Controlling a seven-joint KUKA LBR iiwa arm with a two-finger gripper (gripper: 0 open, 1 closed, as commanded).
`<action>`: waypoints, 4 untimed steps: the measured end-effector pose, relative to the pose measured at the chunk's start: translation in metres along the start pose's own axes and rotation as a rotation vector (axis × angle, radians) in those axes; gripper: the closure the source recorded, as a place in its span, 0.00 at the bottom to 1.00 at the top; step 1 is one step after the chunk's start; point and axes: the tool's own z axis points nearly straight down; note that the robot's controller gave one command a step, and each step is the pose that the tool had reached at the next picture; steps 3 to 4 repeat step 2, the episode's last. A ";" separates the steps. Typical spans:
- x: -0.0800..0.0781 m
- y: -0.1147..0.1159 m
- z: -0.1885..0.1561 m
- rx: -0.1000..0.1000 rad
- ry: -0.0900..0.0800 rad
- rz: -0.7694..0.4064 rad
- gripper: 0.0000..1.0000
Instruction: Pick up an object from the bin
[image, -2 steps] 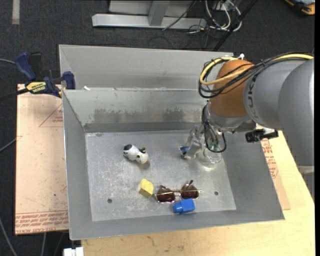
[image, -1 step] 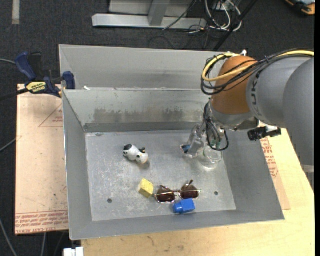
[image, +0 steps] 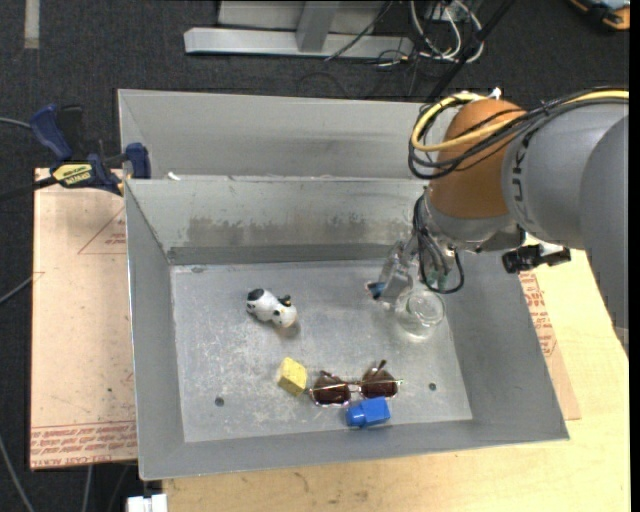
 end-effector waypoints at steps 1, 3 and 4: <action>-0.001 0.000 -0.017 -0.002 -0.005 0.000 1.00; -0.002 0.001 -0.029 -0.002 -0.008 -0.001 1.00; -0.002 0.001 -0.029 -0.002 -0.008 -0.001 1.00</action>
Offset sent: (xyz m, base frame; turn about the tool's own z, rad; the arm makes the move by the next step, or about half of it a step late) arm 0.0001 -0.0002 0.0332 0.0000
